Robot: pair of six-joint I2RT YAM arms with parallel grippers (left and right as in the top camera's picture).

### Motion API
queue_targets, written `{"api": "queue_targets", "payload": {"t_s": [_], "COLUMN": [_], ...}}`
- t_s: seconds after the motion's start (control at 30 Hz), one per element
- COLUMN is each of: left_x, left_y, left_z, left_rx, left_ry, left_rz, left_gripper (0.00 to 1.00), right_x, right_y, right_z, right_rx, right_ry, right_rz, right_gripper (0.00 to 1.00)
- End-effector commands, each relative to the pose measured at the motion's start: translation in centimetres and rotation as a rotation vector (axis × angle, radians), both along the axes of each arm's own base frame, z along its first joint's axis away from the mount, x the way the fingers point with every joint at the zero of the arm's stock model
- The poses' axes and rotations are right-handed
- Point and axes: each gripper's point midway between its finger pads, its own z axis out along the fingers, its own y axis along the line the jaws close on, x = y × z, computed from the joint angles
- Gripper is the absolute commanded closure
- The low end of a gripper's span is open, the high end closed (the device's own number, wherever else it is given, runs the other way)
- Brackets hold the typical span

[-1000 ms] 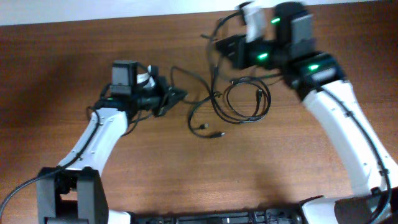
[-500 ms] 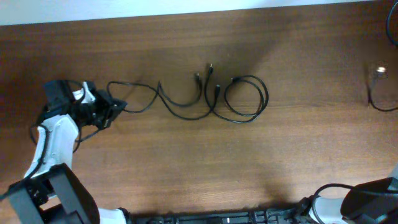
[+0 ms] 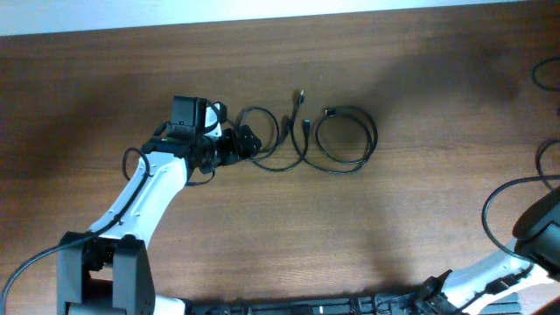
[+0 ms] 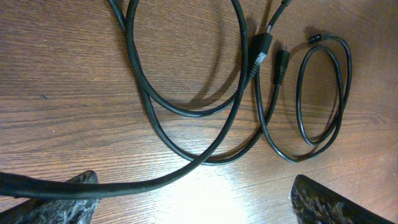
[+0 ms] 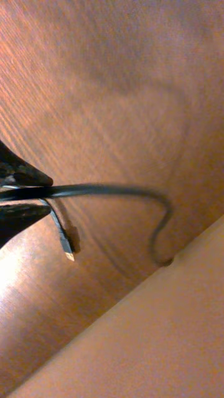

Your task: Untangle cables

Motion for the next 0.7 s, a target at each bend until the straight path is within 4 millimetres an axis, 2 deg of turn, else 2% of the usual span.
{"api": "queue_targets", "payload": {"t_s": [0.0, 0.03, 0.1, 0.13, 0.17, 0.2, 0.23, 0.27, 0.3, 0.33, 0.37, 0.43, 0.5, 0.53, 0.57, 0.6, 0.63, 0.67], "left_x": [0.0, 0.0, 0.0, 0.0, 0.0, 0.0, 0.0, 0.0, 0.0, 0.0, 0.0, 0.0, 0.0, 0.0, 0.0, 0.0, 0.0, 0.0], "left_y": [0.1, 0.1, 0.1, 0.1, 0.1, 0.1, 0.1, 0.1, 0.1, 0.1, 0.1, 0.1, 0.1, 0.1, 0.1, 0.1, 0.1, 0.1], "left_z": [0.0, 0.0, 0.0, 0.0, 0.0, 0.0, 0.0, 0.0, 0.0, 0.0, 0.0, 0.0, 0.0, 0.0, 0.0, 0.0, 0.0, 0.0], "left_rx": [0.015, 0.015, 0.015, 0.015, 0.015, 0.015, 0.015, 0.015, 0.015, 0.015, 0.015, 0.015, 0.015, 0.015, 0.015, 0.015, 0.015, 0.015], "left_ry": [-0.008, -0.008, -0.008, -0.008, -0.008, -0.008, -0.008, -0.008, -0.008, -0.008, -0.008, -0.008, -0.008, -0.008, -0.008, -0.008, -0.008, -0.008], "left_rz": [-0.004, -0.004, -0.005, -0.005, -0.004, -0.004, -0.004, -0.004, -0.004, -0.004, -0.004, -0.004, -0.004, -0.004, -0.004, -0.004, -0.004, -0.004], "left_gripper": [0.01, 0.01, 0.01, 0.01, 0.01, 0.01, 0.01, 0.01, 0.01, 0.01, 0.01, 0.01, 0.01, 0.01, 0.01, 0.01, 0.01, 0.01], "right_x": [1.6, 2.8, 6.0, 8.6, 10.0, 10.6, 10.7, 9.3, 8.2, 6.7, 5.0, 4.0, 1.3, 0.3, -0.5, -0.6, -0.4, -0.2], "right_y": [1.9, 4.1, 9.2, 13.2, 15.9, 16.7, 16.1, 13.4, 11.5, 9.0, 6.3, 5.3, 3.2, 2.4, 2.2, 2.8, 3.2, 3.7], "right_z": [-1.0, -1.3, -1.3, -0.2, 0.5, 1.0, 1.5, 2.1, 2.2, 1.9, 0.9, -2.3, -6.1, -7.4, -8.8, -9.9, -10.2, -10.3], "right_rx": [0.103, 0.166, 0.212, 0.186, 0.134, 0.044, -0.074, -0.191, -0.211, -0.207, -0.175, -0.028, 0.029, 0.064, 0.111, 0.172, 0.198, 0.213], "right_ry": [-0.053, -0.072, -0.078, -0.082, -0.060, -0.013, 0.042, 0.110, 0.131, 0.143, 0.153, 0.132, 0.219, 0.222, 0.227, 0.219, 0.210, 0.207], "right_rz": [0.096, 0.162, 0.294, 0.395, 0.461, 0.444, 0.376, 0.255, 0.200, 0.144, 0.093, 0.128, 0.064, 0.008, -0.015, 0.005, 0.020, 0.032], "right_gripper": [0.90, 0.96, 0.96, 0.96, 0.96, 0.96, 0.80, 0.26, 0.13, 0.06, 0.04, 0.04, 0.04, 0.05, 0.20, 0.39, 0.80, 0.96]}}
